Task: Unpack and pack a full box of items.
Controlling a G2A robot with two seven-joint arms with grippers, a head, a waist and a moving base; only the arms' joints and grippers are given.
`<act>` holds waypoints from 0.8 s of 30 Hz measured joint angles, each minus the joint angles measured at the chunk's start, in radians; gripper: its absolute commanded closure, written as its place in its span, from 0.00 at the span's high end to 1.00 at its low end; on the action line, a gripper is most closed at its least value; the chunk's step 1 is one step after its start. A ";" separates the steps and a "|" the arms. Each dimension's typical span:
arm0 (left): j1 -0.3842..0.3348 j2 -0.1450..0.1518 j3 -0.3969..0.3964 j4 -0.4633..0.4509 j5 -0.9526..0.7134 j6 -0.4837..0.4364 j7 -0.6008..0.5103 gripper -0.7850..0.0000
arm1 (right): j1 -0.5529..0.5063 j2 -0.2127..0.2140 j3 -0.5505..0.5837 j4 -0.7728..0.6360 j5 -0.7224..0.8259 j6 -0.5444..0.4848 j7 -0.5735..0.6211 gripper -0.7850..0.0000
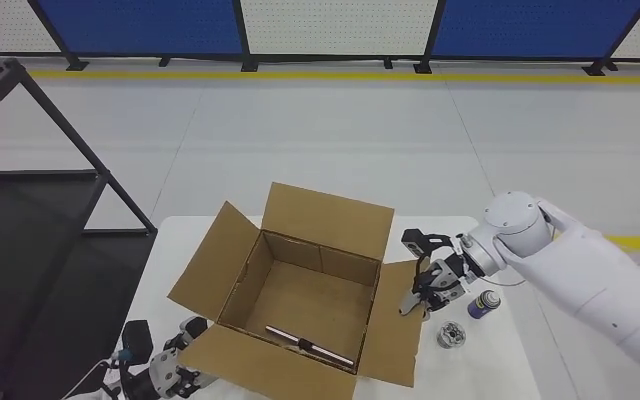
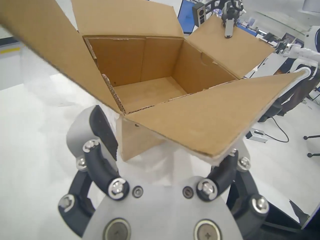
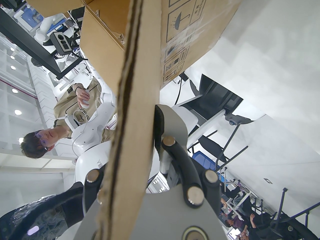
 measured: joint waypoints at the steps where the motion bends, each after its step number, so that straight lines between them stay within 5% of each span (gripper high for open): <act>1: 0.000 0.000 0.002 0.000 0.008 0.000 0.015 1.00 | 0.001 -0.001 0.000 0.000 -0.002 0.000 0.000 0.00; 24: 0.070 0.010 -0.019 -0.083 0.009 0.000 0.217 1.00 | 0.006 -0.011 0.000 0.010 0.044 0.000 0.000 0.00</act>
